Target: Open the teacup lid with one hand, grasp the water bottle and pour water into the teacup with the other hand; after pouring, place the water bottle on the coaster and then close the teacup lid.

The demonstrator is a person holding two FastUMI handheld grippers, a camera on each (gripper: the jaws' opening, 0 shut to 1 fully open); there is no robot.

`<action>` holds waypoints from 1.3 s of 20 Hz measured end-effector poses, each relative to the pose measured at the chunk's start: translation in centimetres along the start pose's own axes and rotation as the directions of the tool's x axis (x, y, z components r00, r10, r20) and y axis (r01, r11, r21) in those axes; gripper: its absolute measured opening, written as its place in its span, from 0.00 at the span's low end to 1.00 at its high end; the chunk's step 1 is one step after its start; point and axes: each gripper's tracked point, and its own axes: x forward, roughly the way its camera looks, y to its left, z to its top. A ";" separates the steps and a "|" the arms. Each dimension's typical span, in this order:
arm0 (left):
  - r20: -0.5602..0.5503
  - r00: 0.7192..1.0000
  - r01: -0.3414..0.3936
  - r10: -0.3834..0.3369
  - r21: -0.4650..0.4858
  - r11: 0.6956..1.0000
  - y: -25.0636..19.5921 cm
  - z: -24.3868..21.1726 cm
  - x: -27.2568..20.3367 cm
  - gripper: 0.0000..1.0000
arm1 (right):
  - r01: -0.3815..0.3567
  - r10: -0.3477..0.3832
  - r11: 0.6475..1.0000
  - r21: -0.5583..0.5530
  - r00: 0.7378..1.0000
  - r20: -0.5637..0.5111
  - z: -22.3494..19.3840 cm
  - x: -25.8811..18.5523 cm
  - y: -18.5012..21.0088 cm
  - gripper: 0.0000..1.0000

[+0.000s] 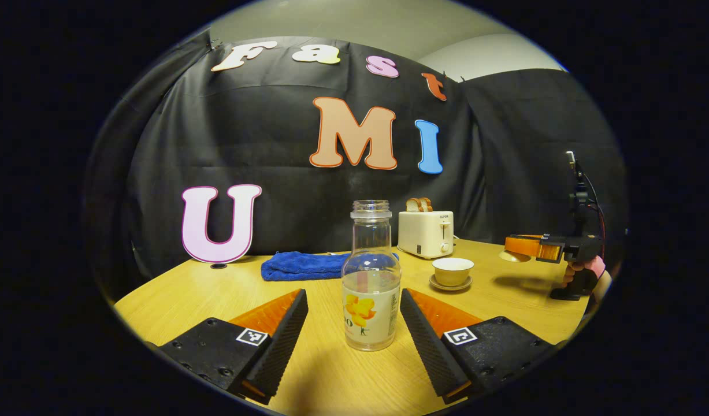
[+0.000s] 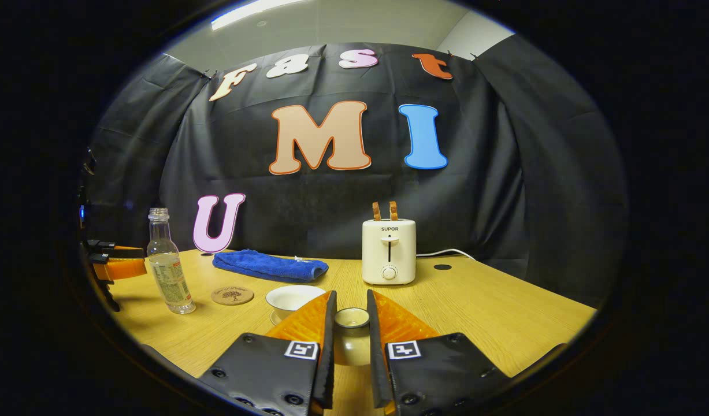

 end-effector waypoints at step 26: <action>-0.287 0.951 -0.079 0.116 0.136 0.988 -1.1 -4.3 5.8 0.71 | 0.013 -0.013 1.000 0.000 1.000 -0.002 -0.1 0.0 -0.4 0.28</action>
